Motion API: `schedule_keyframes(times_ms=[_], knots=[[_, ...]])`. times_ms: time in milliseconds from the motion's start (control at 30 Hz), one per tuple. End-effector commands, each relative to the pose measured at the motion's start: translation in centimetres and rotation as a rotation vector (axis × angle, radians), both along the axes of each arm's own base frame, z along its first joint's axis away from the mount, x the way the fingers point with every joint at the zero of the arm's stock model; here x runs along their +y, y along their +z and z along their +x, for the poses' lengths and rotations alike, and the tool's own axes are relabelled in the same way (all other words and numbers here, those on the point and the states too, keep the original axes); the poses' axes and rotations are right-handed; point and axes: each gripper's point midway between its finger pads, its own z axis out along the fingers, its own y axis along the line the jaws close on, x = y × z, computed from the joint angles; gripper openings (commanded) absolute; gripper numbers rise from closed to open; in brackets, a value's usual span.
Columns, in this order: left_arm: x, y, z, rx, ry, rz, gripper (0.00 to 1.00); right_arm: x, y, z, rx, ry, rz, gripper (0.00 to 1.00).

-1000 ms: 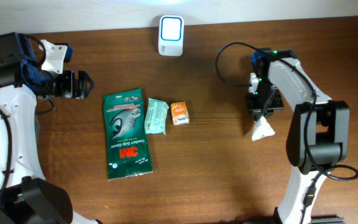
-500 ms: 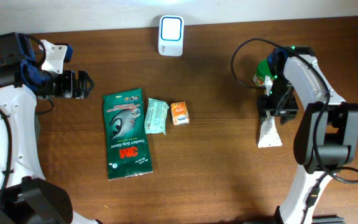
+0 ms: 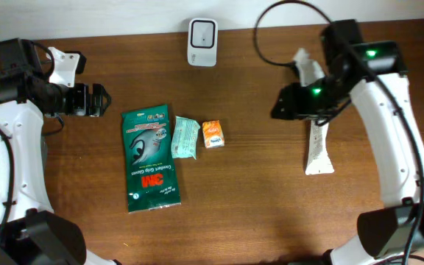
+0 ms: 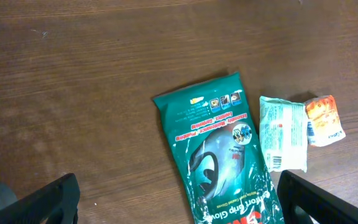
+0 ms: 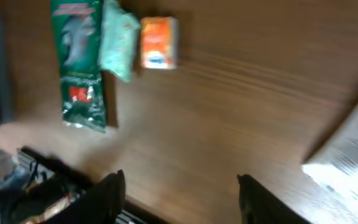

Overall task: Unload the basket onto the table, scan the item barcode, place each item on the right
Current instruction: 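Grasp the orange tissue pack with the right gripper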

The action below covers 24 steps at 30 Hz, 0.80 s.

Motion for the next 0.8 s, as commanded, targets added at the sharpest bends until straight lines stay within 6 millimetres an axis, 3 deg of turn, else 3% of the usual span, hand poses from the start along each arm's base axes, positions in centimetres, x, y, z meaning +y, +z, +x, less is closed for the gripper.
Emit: schedule_keyframes(times_ms=[0, 200, 333, 433, 767], knots=[[0.1, 1.1, 0.1, -0.034, -0.012, 0.011, 0.99, 3.8, -1.8, 0.5, 0.030, 0.045, 0.043, 0.53], [0.1, 1.1, 0.1, -0.034, -0.012, 0.011, 0.99, 10.0, -9.4, 2.6, 0.029, 0.066, 0.039, 0.44], [0.1, 1.1, 0.1, -0.034, -0.012, 0.011, 0.99, 11.3, -16.5, 3.9, 0.156, -0.085, -0.040, 0.44], [0.1, 1.1, 0.1, -0.034, -0.012, 0.011, 0.99, 11.3, -20.0, 3.4, 0.258, -0.078, -0.022, 0.43], [0.1, 1.1, 0.1, -0.034, -0.012, 0.011, 0.99, 12.4, -22.7, 3.4, 0.288, -0.042, 0.013, 0.42]])
